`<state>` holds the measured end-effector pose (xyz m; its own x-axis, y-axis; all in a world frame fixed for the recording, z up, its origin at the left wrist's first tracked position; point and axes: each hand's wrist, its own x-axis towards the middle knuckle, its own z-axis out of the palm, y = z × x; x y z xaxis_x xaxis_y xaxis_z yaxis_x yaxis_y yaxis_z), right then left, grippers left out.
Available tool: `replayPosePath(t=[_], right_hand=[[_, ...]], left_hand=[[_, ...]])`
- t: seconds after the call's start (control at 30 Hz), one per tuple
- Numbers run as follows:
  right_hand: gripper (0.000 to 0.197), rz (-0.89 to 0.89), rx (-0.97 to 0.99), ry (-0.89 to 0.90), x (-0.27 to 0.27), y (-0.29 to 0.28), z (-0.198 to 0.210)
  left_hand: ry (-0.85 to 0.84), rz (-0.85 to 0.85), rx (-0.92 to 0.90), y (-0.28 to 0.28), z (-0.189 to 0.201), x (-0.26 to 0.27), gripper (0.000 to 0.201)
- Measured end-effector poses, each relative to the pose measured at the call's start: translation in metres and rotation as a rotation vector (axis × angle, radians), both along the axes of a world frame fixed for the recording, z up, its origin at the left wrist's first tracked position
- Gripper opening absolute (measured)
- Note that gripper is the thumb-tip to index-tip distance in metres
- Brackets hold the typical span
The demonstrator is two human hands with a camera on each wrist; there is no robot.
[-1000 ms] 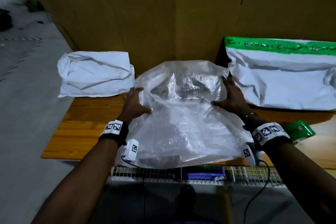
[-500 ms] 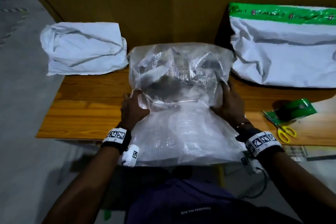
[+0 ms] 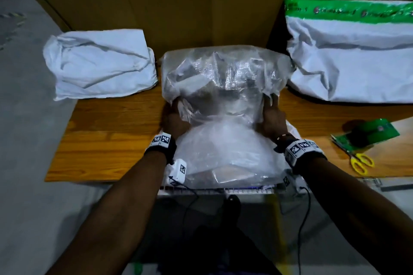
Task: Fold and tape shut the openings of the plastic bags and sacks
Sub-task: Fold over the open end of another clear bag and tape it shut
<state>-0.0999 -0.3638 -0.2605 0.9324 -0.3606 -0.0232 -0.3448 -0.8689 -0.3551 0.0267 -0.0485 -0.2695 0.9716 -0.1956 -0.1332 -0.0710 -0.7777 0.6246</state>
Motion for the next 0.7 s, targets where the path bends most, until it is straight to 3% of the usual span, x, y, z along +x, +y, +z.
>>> replayPosePath(t=[0.13,0.2,0.3,0.4,0.5,0.6,0.7], right_hand=[[0.113,0.033,0.018,-0.180,0.048,-0.015,0.014],[0.114,0.029,0.015,-0.151,0.062,-0.023,0.014],[0.123,0.033,-0.034,0.072,0.053,-0.025,0.002],[0.121,0.033,-0.066,0.186,0.033,-0.019,-0.005],[0.116,0.028,-0.127,0.205,0.023,-0.008,0.007],[0.105,-0.036,-0.221,0.175,0.011,0.006,0.029],[0.072,0.028,-0.246,-0.159,-0.003,0.031,0.044]], left_hand=[[-0.189,0.009,-0.015,-0.018,0.024,0.041,0.091],[-0.107,-0.031,0.052,-0.020,0.030,0.057,0.099],[0.128,-0.095,0.200,-0.015,0.029,0.047,0.116],[0.198,-0.142,0.209,-0.008,0.027,0.021,0.107],[0.118,-0.154,0.259,-0.008,0.039,0.007,0.096],[0.053,-0.063,0.424,-0.014,0.048,-0.007,0.094],[-0.220,-0.105,0.501,-0.021,0.050,-0.038,0.071]])
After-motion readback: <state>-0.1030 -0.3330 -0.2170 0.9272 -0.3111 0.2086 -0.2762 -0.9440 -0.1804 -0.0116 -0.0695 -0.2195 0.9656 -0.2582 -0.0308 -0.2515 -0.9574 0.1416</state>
